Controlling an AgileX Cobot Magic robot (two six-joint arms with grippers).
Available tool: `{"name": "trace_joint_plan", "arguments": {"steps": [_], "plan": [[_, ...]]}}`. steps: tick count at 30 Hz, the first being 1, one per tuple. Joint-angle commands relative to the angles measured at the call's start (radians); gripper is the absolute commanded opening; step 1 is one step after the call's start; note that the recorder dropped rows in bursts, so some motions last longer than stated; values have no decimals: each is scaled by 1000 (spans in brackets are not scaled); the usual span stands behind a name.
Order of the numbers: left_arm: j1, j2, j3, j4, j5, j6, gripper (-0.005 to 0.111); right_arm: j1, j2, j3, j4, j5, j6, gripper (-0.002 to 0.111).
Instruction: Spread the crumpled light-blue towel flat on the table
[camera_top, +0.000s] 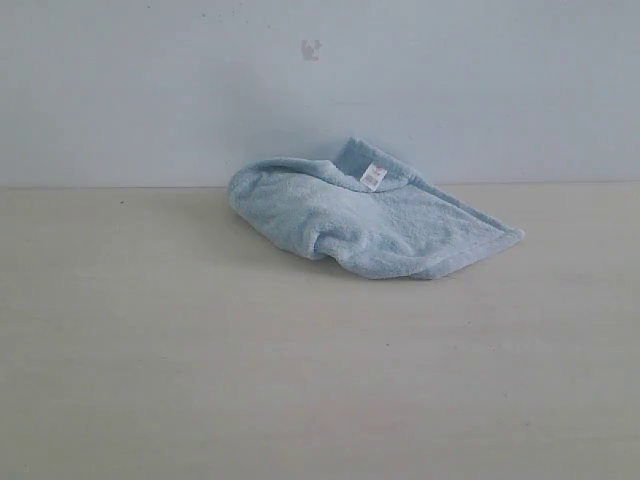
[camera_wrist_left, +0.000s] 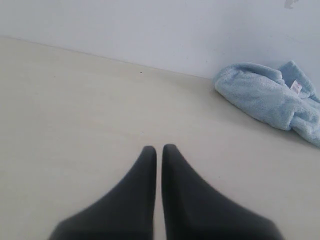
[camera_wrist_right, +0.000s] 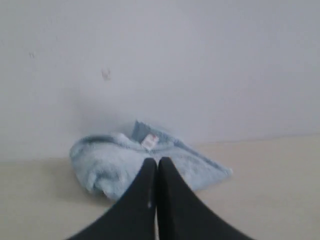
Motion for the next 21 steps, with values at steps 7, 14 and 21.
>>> {"name": "trace_joint_plan", "arguments": {"steps": [7,14,21], "plan": [[-4,-3,4,-4,-5,-8,4,-2,-4,-1,118,-373,358,0],[-4,-3,4,-4,-5,-8,4,12,-4,-36,108,-225,420,0],[-4,-3,4,-4,-5,-8,4,211,337,-416,-81,357,93,0]]}}
